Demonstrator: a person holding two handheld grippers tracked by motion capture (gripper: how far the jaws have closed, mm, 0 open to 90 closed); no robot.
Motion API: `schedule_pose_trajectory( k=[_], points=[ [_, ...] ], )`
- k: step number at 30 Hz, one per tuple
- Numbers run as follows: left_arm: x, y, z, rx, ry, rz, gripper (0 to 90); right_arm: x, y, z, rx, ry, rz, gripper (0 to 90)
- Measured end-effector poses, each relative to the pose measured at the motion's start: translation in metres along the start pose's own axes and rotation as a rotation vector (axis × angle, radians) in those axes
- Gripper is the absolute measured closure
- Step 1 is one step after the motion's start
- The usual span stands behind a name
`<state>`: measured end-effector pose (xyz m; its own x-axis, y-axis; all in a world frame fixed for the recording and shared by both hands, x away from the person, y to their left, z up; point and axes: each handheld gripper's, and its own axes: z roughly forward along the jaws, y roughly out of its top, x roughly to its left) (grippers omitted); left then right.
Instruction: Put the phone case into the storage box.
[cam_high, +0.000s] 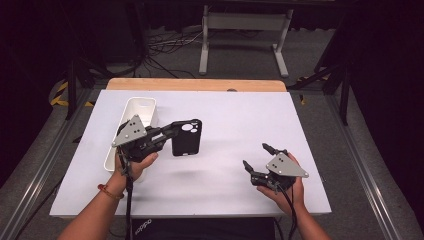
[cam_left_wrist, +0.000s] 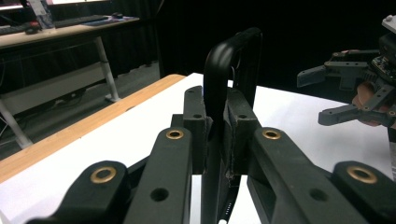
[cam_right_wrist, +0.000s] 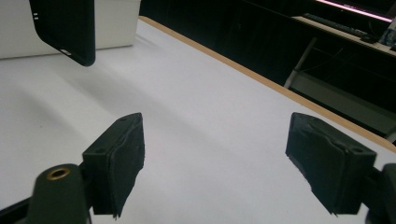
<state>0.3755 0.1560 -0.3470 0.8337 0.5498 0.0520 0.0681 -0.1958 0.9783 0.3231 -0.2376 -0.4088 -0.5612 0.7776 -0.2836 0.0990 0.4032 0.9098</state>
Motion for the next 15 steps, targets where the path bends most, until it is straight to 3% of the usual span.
schedule_pose_trajectory(
  k=[9,15],
  points=[
    [0.007,0.003,-0.010,-0.026,0.016,0.011,82.1,-0.004,-0.008,-0.003,0.002,-0.038,0.012,16.8],
    [0.011,0.006,-0.017,-0.034,0.022,0.015,82.1,-0.004,-0.011,-0.002,0.010,-0.040,0.018,15.6]
  ],
)
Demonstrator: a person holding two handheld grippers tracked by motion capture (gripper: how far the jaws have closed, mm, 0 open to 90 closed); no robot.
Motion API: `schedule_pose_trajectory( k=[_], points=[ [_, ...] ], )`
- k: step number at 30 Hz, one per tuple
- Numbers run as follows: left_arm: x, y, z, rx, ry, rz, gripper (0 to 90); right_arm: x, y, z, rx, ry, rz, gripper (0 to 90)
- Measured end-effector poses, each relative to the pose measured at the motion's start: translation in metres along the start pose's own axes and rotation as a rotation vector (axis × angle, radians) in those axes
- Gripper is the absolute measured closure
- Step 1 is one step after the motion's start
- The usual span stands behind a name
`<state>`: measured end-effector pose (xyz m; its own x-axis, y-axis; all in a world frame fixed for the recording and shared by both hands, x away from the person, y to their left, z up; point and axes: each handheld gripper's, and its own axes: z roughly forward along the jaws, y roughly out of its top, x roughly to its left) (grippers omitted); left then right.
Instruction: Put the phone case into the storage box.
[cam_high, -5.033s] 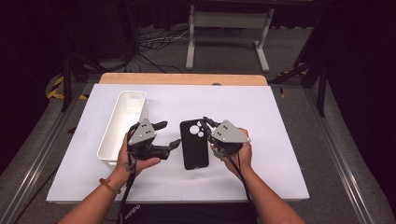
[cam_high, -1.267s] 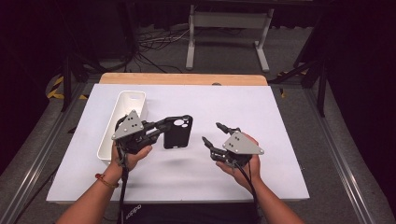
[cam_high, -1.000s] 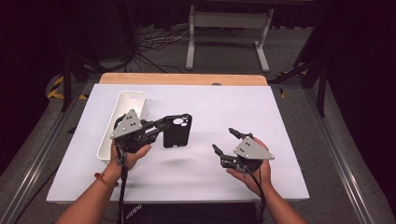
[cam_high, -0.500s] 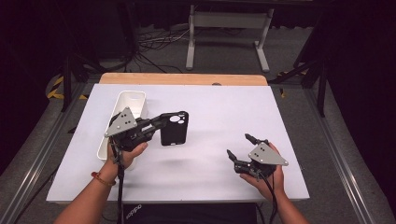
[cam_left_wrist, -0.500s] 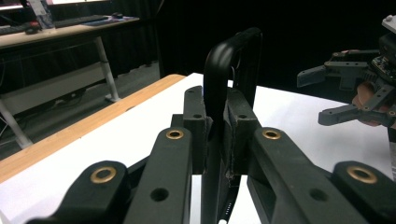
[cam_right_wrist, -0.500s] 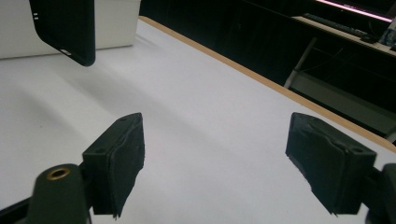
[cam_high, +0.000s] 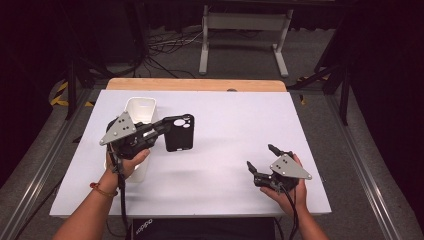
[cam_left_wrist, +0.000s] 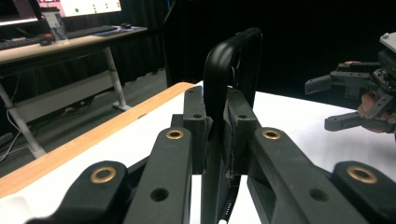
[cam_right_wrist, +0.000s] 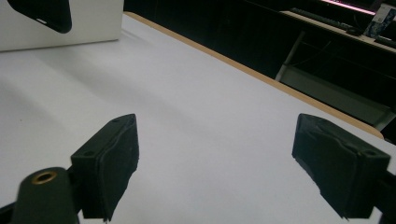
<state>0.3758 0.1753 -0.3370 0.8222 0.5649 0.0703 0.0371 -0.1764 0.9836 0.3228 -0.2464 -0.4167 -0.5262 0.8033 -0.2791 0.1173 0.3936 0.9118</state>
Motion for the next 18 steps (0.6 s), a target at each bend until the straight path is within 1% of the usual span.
schedule_pose_trajectory(
  k=[5,6,7,12,14,15,17,18],
  points=[
    [0.004,0.002,-0.005,-0.003,0.006,0.004,82.1,0.001,0.000,0.001,0.001,0.004,-0.004,15.2],
    [0.005,0.002,-0.005,-0.011,0.010,0.007,82.1,0.001,0.000,0.002,0.002,0.003,-0.007,15.1],
    [0.006,0.003,-0.007,-0.009,0.003,0.004,82.1,0.001,0.000,0.002,0.002,0.004,-0.006,15.0],
    [0.005,0.006,-0.008,-0.018,0.006,0.016,82.1,0.002,0.000,0.002,0.006,0.005,-0.009,14.9],
    [0.006,0.007,-0.010,-0.013,0.005,0.020,82.1,0.002,0.000,0.002,0.003,0.003,-0.008,14.8],
    [0.006,0.008,-0.010,-0.019,0.006,0.019,82.1,0.002,0.000,0.002,0.003,0.004,-0.006,14.8],
    [0.008,0.009,-0.011,-0.016,0.004,0.015,82.1,0.002,0.000,0.002,0.007,0.005,-0.010,14.8],
    [0.009,0.009,-0.011,-0.026,0.010,0.017,82.1,0.002,0.000,0.002,0.008,0.005,-0.009,14.7]
  ],
)
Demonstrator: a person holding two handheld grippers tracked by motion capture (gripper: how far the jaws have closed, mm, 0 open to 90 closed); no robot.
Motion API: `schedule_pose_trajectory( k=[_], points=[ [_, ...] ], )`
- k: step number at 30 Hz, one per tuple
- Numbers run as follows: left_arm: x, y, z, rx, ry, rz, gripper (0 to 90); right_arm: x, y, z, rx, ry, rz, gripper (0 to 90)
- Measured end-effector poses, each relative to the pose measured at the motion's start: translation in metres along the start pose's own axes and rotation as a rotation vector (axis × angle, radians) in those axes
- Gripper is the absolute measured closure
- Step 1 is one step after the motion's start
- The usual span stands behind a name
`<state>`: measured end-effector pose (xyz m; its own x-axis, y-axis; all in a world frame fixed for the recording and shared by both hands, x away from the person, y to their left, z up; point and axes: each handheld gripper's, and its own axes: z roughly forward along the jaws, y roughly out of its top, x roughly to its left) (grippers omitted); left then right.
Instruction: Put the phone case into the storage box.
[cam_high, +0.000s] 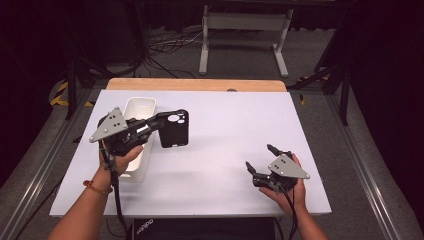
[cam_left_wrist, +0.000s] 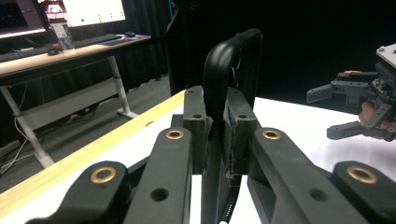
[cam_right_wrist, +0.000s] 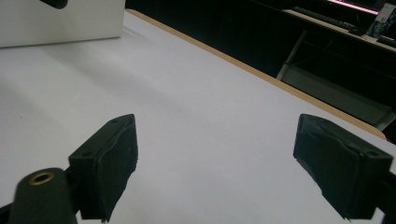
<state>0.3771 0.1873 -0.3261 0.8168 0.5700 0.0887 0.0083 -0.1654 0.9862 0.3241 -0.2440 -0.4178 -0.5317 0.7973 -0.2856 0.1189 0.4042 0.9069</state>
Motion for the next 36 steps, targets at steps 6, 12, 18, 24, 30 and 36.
schedule_pose_trajectory(
  k=[6,12,18,24,30,36],
  points=[
    [0.005,0.006,-0.005,-0.004,0.003,0.006,82.1,0.001,0.000,0.001,0.000,0.003,-0.002,14.5],
    [0.013,0.011,-0.011,-0.004,0.016,0.020,82.1,0.001,0.001,0.001,-0.005,0.005,-0.001,14.4],
    [0.022,0.014,-0.017,-0.002,0.025,0.026,82.1,0.000,0.000,0.001,-0.001,0.009,0.004,14.2],
    [0.026,0.018,-0.023,-0.020,0.031,0.026,82.1,0.000,0.000,0.001,-0.001,0.004,0.004,14.2],
    [0.031,0.021,-0.027,-0.027,0.038,0.029,82.1,-0.001,0.000,0.002,0.003,0.003,0.004,14.2],
    [0.042,0.020,-0.030,-0.021,0.056,0.025,82.1,-0.002,-0.002,0.002,0.007,0.002,0.007,14.2]
  ],
)
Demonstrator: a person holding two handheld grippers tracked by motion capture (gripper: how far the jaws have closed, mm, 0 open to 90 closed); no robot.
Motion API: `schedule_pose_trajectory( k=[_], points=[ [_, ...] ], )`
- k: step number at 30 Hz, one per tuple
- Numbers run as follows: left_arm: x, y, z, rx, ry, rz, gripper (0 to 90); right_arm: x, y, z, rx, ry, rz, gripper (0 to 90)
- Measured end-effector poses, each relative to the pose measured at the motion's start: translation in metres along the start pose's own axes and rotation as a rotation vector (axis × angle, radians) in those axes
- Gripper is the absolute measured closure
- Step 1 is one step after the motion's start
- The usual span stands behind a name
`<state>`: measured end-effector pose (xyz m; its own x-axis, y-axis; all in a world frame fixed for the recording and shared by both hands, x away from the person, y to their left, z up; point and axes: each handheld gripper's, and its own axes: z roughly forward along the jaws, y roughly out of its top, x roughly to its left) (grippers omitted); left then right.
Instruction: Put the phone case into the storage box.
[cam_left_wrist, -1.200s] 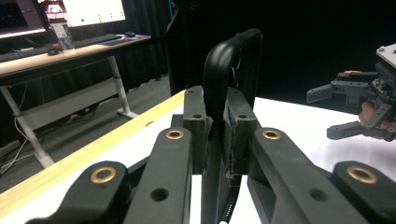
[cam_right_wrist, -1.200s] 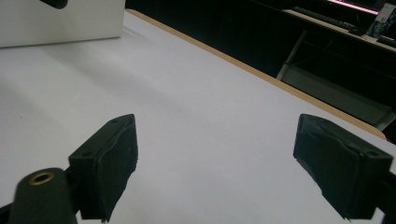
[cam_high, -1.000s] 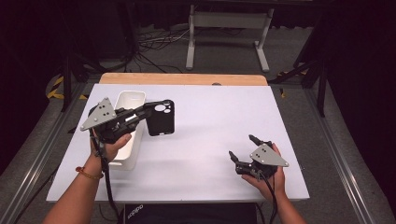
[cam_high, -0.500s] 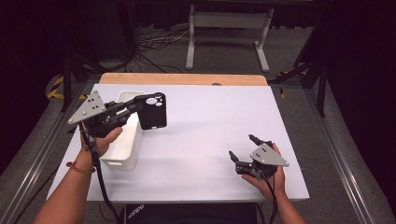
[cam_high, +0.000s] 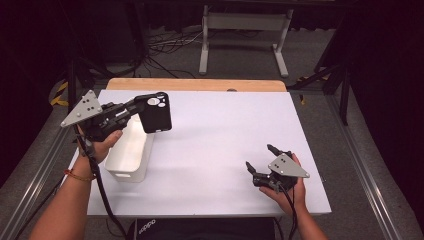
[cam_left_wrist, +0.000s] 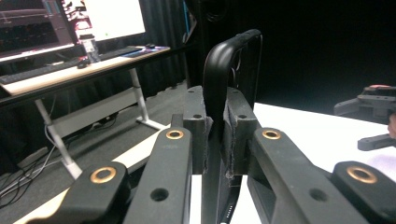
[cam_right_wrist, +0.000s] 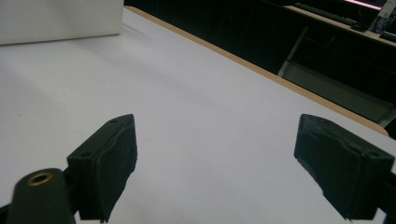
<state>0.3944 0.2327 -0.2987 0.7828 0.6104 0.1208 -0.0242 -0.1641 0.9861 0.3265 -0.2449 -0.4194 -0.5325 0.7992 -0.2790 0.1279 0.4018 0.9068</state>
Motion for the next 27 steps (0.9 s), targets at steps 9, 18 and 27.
schedule_pose_trajectory(
  k=[9,18,27],
  points=[
    [0.022,-0.005,-0.006,0.007,0.034,0.000,82.1,0.000,-0.001,-0.001,0.005,-0.001,0.006,14.1],
    [0.048,-0.015,-0.014,0.019,0.063,-0.013,82.1,0.000,-0.003,-0.001,0.016,-0.006,0.006,14.1],
    [0.075,-0.029,-0.009,0.037,0.080,-0.025,82.1,0.001,-0.004,-0.001,0.029,-0.014,0.005,14.1]
  ],
)
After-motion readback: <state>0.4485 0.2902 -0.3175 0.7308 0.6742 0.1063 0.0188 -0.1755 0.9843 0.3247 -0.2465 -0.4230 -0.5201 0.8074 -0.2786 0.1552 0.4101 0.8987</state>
